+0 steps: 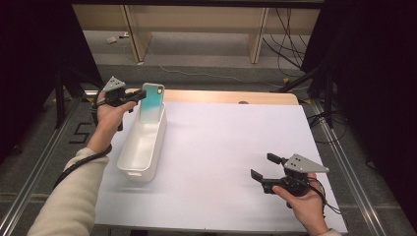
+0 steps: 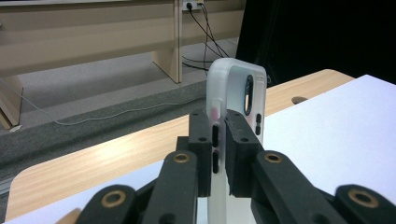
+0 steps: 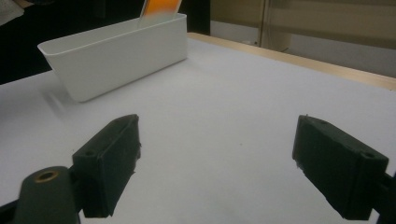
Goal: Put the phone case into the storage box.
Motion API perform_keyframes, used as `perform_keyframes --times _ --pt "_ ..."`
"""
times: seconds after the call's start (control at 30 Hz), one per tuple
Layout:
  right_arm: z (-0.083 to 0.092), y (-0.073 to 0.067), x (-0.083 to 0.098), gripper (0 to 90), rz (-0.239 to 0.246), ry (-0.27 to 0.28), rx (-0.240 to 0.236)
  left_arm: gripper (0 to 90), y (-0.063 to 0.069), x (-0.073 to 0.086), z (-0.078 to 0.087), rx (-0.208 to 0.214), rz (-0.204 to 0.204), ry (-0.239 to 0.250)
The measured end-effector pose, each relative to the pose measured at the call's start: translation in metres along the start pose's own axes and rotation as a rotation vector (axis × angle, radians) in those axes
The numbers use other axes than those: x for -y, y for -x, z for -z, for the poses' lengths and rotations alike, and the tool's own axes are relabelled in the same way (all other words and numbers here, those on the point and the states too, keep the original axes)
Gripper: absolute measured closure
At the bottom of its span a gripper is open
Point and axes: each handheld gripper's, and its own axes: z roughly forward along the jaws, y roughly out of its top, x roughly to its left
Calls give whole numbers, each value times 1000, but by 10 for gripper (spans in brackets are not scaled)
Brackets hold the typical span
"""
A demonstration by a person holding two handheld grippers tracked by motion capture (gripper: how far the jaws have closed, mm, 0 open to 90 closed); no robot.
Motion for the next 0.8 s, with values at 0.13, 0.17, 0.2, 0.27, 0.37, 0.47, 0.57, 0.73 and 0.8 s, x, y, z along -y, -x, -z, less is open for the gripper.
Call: perform_keyframes --times 0.13,0.17,0.2,0.27,0.37,0.47,0.57,0.73,0.8 --pt "1 1 0 164 2 -11 -3 821 -1 1 -1 -2 2 -3" --pt "1 1 0 164 2 -7 -1 821 -1 1 -1 -2 4 -3" --pt "2 1 -1 164 3 -30 0 821 -1 2 -2 -3 1 -4" --pt "1 1 0 164 1 -10 -7 821 -2 2 -2 -2 -2 -9" --pt "2 1 -1 164 3 -30 -1 821 -2 3 -3 -2 1 -9" --pt "1 1 0 163 1 -7 -4 821 -2 3 -4 -2 -1 -7" --pt "-1 1 1 164 -11 3 -20 821 -2 2 -4 -4 -4 -7" --pt "0 0 0 164 -18 -3 -24 821 -2 2 -5 -7 -4 -9" --pt "1 1 0 163 -2 -14 -9 821 -2 2 -6 -6 -6 -10"
